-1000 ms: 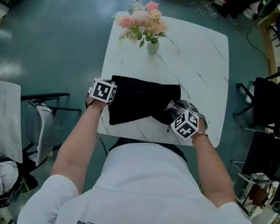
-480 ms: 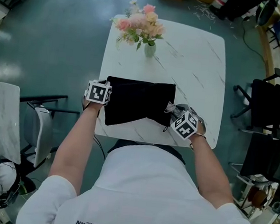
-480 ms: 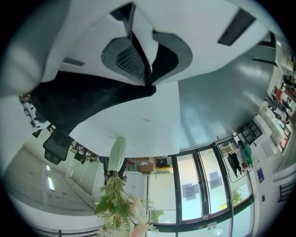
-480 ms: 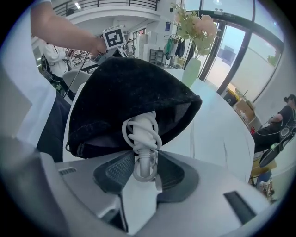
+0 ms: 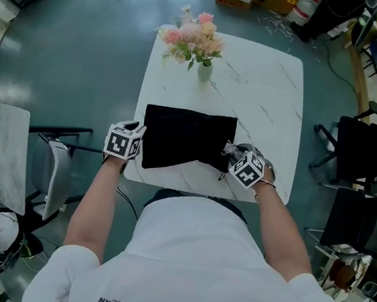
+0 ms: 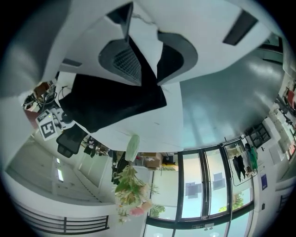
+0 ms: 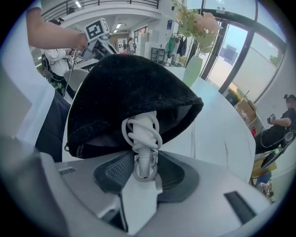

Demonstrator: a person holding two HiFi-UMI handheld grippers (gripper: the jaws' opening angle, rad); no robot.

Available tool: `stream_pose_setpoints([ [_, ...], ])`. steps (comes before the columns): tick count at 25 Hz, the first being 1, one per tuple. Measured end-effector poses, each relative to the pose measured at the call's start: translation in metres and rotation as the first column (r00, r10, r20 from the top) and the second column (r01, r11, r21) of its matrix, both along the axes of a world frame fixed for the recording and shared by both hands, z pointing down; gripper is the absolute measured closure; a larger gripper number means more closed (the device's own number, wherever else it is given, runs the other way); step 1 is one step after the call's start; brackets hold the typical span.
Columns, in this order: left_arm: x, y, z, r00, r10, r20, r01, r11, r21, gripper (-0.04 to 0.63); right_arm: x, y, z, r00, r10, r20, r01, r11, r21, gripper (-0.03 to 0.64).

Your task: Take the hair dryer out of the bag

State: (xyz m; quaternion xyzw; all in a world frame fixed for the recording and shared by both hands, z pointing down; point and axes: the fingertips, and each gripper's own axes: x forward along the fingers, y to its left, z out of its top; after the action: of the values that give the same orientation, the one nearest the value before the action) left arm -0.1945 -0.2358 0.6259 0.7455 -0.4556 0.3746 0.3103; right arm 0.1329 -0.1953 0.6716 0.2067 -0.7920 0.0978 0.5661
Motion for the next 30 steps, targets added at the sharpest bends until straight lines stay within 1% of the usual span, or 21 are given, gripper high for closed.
stream_pose_setpoints([
  [5, 0.016, 0.039, 0.007, 0.999, 0.033, -0.033, -0.034, 0.998, -0.043, 0.466, 0.002, -0.002, 0.002, 1.000, -0.001, 0.007, 0.001, 1.000, 0.010, 0.446],
  [8, 0.033, 0.058, 0.011, 0.994, 0.087, -0.070, -0.092, 0.994, -0.062, 0.454, 0.004, -0.003, 0.002, 1.000, 0.002, 0.010, -0.002, 1.000, 0.012, 0.446],
  [11, 0.042, 0.070, 0.011, 0.987, 0.137, -0.084, -0.142, 0.988, -0.058, 0.454, 0.003, -0.003, 0.003, 1.000, 0.004, 0.014, -0.004, 1.000, 0.009, 0.446],
  [16, 0.044, 0.079, 0.000, 0.984, 0.146, -0.099, -0.151, 0.988, -0.042, 0.433, 0.002, -0.004, 0.003, 1.000, 0.003, 0.017, -0.003, 1.000, 0.011, 0.446],
  [18, 0.046, 0.086, -0.001, 0.982, 0.158, -0.103, -0.164, 0.985, -0.048, 0.426, 0.002, -0.003, 0.003, 1.000, 0.005, 0.017, -0.006, 1.000, 0.017, 0.446],
  [21, 0.047, 0.098, 0.013, 0.980, 0.191, -0.059, -0.196, 0.976, -0.096, 0.416, 0.002, -0.003, 0.003, 1.000, 0.009, 0.021, -0.010, 1.000, 0.028, 0.446],
  [23, 0.045, 0.108, 0.027, 0.975, 0.221, -0.006, -0.219, 0.964, -0.150, 0.410, 0.000, -0.004, 0.003, 1.000, 0.007, 0.024, -0.008, 0.999, 0.034, 0.446],
  [25, 0.047, 0.116, 0.041, 0.971, 0.239, 0.027, -0.229, 0.953, -0.200, 0.410, 0.000, -0.004, 0.004, 1.000, 0.002, 0.019, -0.003, 0.999, 0.034, 0.446],
  [26, 0.048, 0.116, 0.046, 0.971, 0.239, 0.035, -0.226, 0.951, -0.210, 0.410, 0.001, -0.004, 0.003, 1.000, 0.001, 0.016, -0.002, 0.999, 0.034, 0.446],
  [30, 0.047, 0.109, 0.057, 0.973, 0.216, 0.080, -0.197, 0.960, -0.200, 0.411, 0.002, -0.003, 0.003, 1.000, -0.003, 0.009, 0.003, 0.999, 0.036, 0.446],
])
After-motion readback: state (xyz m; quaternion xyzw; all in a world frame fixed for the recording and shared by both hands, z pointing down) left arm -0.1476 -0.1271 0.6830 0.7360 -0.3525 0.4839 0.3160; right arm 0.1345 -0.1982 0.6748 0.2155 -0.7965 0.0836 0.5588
